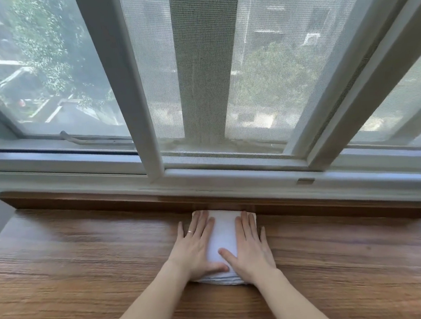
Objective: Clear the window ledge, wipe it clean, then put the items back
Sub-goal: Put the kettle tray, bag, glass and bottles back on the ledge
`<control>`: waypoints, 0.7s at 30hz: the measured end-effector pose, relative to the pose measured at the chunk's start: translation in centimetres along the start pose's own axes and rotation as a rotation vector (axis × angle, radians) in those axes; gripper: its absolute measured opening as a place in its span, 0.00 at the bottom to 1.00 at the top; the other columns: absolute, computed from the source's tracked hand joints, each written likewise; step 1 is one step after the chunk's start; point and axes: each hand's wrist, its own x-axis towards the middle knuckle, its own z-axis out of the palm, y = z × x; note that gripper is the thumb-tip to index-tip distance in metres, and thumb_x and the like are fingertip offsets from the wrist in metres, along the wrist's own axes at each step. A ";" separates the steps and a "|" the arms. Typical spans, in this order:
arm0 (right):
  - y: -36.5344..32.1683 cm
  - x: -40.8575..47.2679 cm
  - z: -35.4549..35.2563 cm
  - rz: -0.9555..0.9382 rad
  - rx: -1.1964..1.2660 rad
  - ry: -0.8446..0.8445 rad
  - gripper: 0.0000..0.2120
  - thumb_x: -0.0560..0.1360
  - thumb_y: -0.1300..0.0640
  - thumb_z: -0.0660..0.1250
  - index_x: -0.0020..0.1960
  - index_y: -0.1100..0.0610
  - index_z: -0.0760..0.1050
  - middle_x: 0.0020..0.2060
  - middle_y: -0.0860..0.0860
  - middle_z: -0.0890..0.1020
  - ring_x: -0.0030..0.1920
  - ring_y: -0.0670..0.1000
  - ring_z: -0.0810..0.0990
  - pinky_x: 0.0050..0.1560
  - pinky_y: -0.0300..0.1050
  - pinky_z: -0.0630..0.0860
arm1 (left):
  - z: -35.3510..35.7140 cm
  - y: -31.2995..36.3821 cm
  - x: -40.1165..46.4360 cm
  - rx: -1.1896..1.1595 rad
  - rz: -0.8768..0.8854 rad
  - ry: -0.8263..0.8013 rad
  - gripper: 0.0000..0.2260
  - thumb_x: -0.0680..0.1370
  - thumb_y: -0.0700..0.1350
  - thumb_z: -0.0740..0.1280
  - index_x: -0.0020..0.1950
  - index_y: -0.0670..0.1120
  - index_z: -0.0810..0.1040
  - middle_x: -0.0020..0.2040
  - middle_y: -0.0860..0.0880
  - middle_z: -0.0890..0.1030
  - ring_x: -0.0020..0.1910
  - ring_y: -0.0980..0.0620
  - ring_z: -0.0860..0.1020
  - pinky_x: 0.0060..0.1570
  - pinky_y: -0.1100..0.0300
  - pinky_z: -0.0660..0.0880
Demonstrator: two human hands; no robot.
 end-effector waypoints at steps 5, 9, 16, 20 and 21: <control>-0.4 -0.2 -1.3 0.007 -0.008 -0.048 0.48 0.75 0.27 0.45 0.80 0.59 0.35 0.79 0.54 0.34 0.78 0.54 0.31 0.79 0.58 0.39 | -1.2 0.4 -0.1 0.023 -0.020 -0.060 0.59 0.62 0.80 0.56 0.79 0.46 0.38 0.79 0.47 0.34 0.77 0.46 0.34 0.73 0.35 0.43; -0.7 -1.2 -2.5 0.005 -0.001 0.003 0.45 0.78 0.30 0.49 0.81 0.60 0.39 0.81 0.55 0.40 0.80 0.54 0.36 0.79 0.57 0.42 | -2.7 0.2 -0.7 0.003 -0.024 0.011 0.54 0.64 0.77 0.61 0.79 0.46 0.48 0.80 0.47 0.46 0.79 0.47 0.44 0.73 0.39 0.50; -0.9 -3.4 -4.3 -0.039 0.018 0.036 0.40 0.80 0.35 0.54 0.81 0.59 0.45 0.81 0.53 0.47 0.80 0.53 0.42 0.79 0.52 0.46 | -5.7 1.1 -2.3 -0.070 -0.072 0.064 0.35 0.74 0.61 0.66 0.77 0.49 0.58 0.75 0.48 0.63 0.72 0.46 0.63 0.67 0.48 0.64; -0.7 -4.7 -6.1 -0.032 0.094 0.061 0.38 0.81 0.39 0.58 0.80 0.59 0.50 0.80 0.53 0.53 0.80 0.52 0.49 0.78 0.46 0.51 | -7.7 2.7 -2.9 -0.137 -0.098 0.073 0.31 0.76 0.58 0.65 0.76 0.51 0.60 0.74 0.49 0.65 0.72 0.47 0.64 0.66 0.49 0.66; -0.6 -5.1 -6.6 -0.027 0.127 0.071 0.37 0.81 0.40 0.59 0.80 0.59 0.51 0.80 0.53 0.55 0.80 0.52 0.51 0.77 0.45 0.52 | -8.1 3.0 -3.1 -0.147 -0.102 0.082 0.31 0.76 0.57 0.65 0.76 0.51 0.61 0.73 0.49 0.66 0.72 0.47 0.64 0.66 0.50 0.67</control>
